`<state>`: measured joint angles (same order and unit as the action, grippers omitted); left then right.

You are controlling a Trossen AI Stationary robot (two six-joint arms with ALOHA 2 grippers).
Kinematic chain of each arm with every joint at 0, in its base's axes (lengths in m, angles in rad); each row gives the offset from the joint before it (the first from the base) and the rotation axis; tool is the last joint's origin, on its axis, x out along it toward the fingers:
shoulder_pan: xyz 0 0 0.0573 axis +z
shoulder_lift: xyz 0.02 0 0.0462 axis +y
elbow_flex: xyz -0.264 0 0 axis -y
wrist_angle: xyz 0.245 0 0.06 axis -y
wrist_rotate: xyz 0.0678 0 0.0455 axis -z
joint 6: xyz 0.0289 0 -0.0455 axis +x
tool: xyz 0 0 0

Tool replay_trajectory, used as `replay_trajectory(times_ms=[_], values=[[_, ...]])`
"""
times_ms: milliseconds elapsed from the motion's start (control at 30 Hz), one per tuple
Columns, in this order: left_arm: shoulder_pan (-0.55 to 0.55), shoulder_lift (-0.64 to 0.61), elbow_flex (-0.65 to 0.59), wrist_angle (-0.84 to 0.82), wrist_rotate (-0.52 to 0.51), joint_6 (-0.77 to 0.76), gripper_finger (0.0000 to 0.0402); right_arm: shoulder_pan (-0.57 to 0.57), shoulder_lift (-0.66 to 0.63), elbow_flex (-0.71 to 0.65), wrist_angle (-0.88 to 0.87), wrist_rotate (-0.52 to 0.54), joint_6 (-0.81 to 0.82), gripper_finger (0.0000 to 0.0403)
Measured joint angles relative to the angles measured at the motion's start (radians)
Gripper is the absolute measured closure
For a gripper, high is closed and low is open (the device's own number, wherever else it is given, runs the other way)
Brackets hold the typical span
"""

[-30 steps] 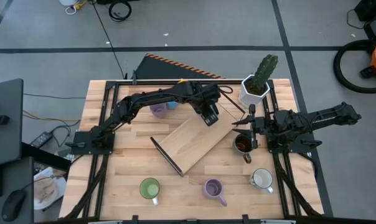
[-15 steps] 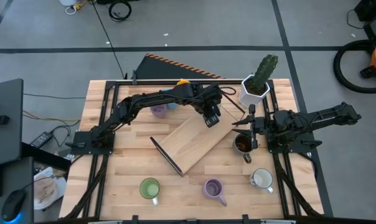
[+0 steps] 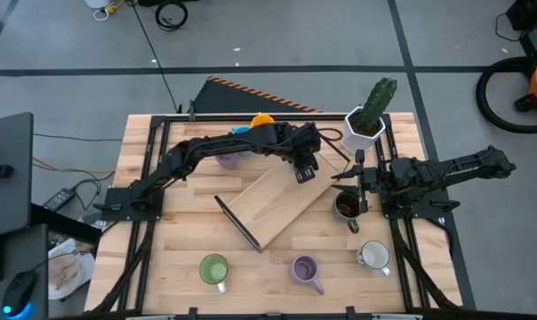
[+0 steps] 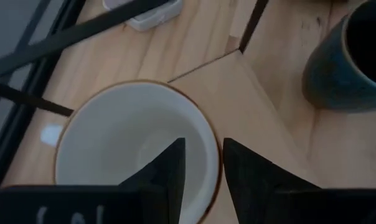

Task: Place coffee mugs
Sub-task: Put the blue patterned mug on the shelf

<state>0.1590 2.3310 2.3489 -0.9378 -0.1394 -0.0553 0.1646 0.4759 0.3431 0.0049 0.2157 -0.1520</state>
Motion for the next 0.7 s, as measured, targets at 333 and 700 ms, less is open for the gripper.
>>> replay_trajectory(times_ms=[333,700], values=[[0.003,0.013,0.0,0.048,-0.044,0.099,0.0287,0.0,0.0,0.0,-0.014,0.0,0.003,0.0289],[0.0,-0.025,0.005,0.04,-0.045,0.086,0.0288,0.0,0.0,0.0,-0.023,0.001,0.004,0.0289]])
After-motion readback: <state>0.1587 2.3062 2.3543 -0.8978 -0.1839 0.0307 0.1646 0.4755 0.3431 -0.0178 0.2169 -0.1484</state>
